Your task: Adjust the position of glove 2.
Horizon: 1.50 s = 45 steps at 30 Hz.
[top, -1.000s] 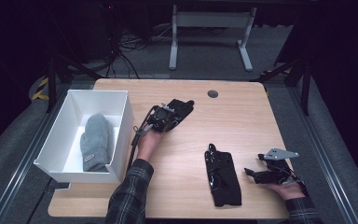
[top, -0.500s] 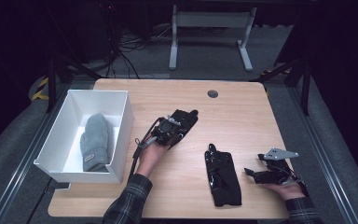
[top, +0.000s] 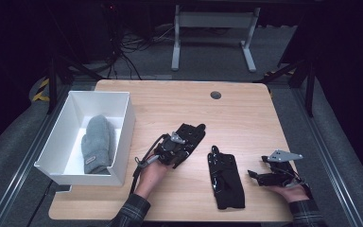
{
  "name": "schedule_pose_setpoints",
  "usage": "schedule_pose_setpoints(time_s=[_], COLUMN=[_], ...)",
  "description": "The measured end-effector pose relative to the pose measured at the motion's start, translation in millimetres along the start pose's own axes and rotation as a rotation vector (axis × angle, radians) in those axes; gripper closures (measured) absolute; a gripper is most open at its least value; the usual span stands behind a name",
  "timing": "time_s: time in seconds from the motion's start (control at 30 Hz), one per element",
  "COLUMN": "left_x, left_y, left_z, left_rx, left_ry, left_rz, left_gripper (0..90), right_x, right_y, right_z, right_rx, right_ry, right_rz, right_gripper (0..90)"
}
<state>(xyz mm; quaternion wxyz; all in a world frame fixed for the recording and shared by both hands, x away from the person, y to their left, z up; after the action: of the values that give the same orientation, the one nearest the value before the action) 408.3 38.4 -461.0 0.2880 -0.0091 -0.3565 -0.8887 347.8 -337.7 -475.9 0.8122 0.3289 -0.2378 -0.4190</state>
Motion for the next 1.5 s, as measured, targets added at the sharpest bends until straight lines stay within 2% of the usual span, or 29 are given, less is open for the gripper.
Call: schedule_pose_setpoints(time_s=[0.1,0.2,0.37,0.47,0.53,0.6,0.73,0.77,0.8,0.83,0.87,0.9,0.93,0.97,1.2,1.4,1.5], left_x=[7.5,13.1,13.3,11.4,5.1,-2.3,-23.3,-31.6,-31.6,-43.0,-43.0,-50.8,-50.8,-53.7,-51.2,-36.8,-25.0], left_y=[-4.0,-7.6,-4.3,1.0,6.4,9.6,14.8,16.0,16.0,17.5,17.5,17.8,17.8,17.7,12.2,2.6,-3.5], left_z=[0.5,2.7,10.6,16.5,22.1,25.3,29.0,28.7,28.7,26.2,26.2,21.5,21.5,17.0,6.1,8.6,10.6], left_rx=[0.001,-0.003,0.021,0.036,0.039,0.057,0.076,0.097,0.097,0.093,0.093,0.096,0.096,0.089,0.025,0.001,-0.015], left_ry=[-0.017,-0.012,-0.016,-0.004,0.022,0.042,0.1,0.108,0.108,0.113,0.113,0.105,0.105,0.088,0.086,0.068,0.05], left_rz=[-0.002,-0.007,-0.005,-0.01,-0.011,0.005,0.055,0.081,0.081,0.108,0.108,0.135,0.135,0.142,0.13,0.104,0.075], left_gripper=[90.0,90.0,90.0,90.0,90.0,90.0,90.0,90.0,90.0,90.0,90.0,90.0,90.0,90.0,90.0,90.0,90.0], right_x=[0.0,-0.1,-0.1,0.0,-0.1,-0.1,0.0,0.0,0.0,0.0,0.0,0.0,0.0,0.1,0.1,0.0,0.0], right_y=[0.0,0.0,0.0,0.1,0.1,0.1,0.1,0.1,0.1,0.1,0.1,0.1,0.1,0.1,0.1,0.1,0.2], right_z=[0.0,0.0,0.0,0.0,0.0,0.0,-0.1,0.0,0.0,-0.1,-0.1,-0.1,-0.1,-0.1,0.0,-0.1,-0.1], right_rx=[0.0,0.0,-0.001,0.0,0.0,0.0,0.0,0.0,0.0,0.0,0.0,0.0,0.0,0.0,0.0,0.0,0.0], right_ry=[0.0,0.0,0.0,-0.001,-0.001,-0.001,0.0,-0.001,-0.001,0.0,0.0,-0.001,-0.001,-0.001,0.0,-0.001,-0.001], right_rz=[0.0,0.0,-0.001,-0.001,-0.003,-0.002,-0.002,-0.002,-0.002,-0.002,-0.002,-0.002,-0.001,-0.001,-0.002,-0.001,-0.001], right_gripper=[14.4,14.4,14.4,14.4,14.4,14.4,14.4,14.5,14.5,14.5,14.5,14.5,14.5,14.5,14.5,14.4,14.4])
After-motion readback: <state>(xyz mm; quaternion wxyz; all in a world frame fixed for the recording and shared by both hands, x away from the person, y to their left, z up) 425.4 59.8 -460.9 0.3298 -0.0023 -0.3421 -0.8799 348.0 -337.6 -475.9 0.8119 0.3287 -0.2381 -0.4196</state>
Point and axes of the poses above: each handheld gripper's, and its own axes: z roughly backward along the jaws, y roughly out of its top, x roughly to its right, the point moved 1 cm from there along -z, roughly forward along the jaws, and after that the axes turned 7 degrees about -y, right-handed, at the moved point
